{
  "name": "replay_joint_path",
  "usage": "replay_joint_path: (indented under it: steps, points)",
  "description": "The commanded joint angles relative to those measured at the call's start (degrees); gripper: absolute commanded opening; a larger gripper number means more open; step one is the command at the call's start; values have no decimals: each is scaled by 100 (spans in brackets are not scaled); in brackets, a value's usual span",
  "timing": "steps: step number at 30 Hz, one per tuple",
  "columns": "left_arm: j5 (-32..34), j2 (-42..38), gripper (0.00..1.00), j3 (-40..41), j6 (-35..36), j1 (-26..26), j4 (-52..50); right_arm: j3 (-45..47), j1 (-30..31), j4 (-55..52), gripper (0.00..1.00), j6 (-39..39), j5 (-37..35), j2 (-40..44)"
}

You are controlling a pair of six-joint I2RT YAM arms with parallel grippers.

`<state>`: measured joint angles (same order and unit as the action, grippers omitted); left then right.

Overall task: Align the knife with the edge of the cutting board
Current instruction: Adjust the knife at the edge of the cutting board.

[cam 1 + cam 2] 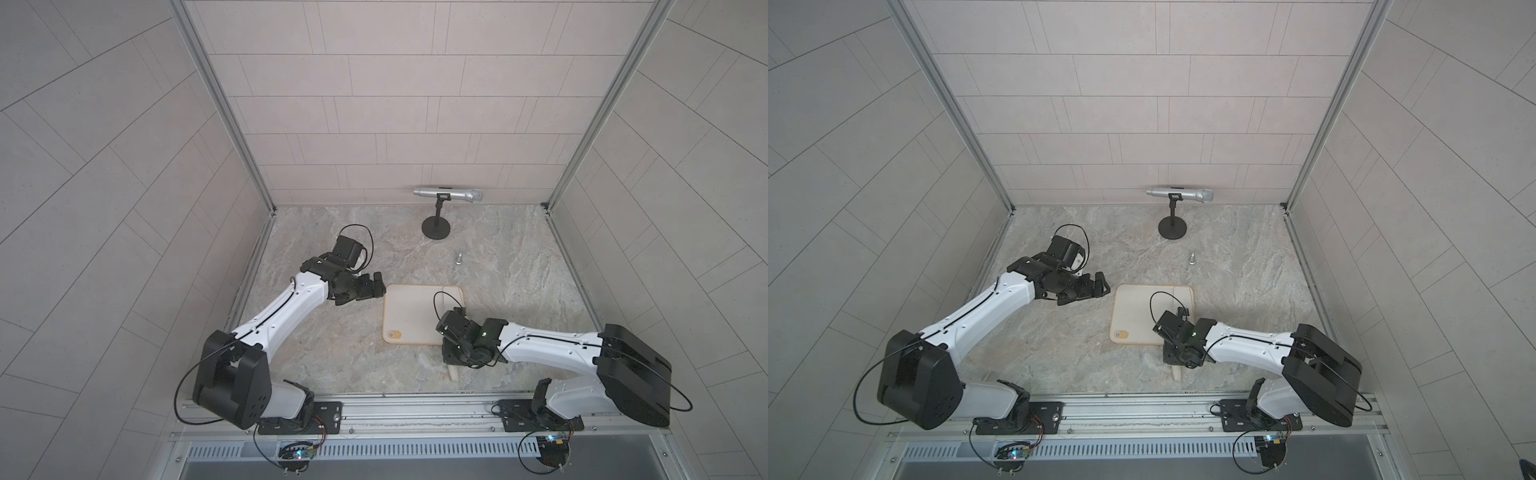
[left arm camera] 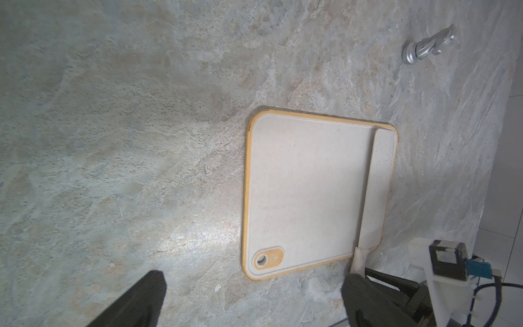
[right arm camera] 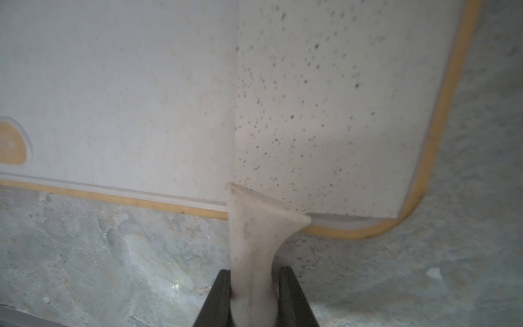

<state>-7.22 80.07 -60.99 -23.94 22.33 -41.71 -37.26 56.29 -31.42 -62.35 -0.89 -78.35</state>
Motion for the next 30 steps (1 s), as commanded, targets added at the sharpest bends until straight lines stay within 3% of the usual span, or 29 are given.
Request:
replay_joint_path:
  steps: [1,7,10,30]
  points:
    - [28,70,100,8,87,46,-100,109,40,-151,31,-43,-8,57]
    - [19,89,100,8,91,45,-95,104,40,-70,49,-15,56,29]
    - [41,96,100,-9,90,45,-108,292,40,117,51,6,160,-2]
    - [72,-16,100,-10,92,44,-122,228,40,103,32,82,116,-189]
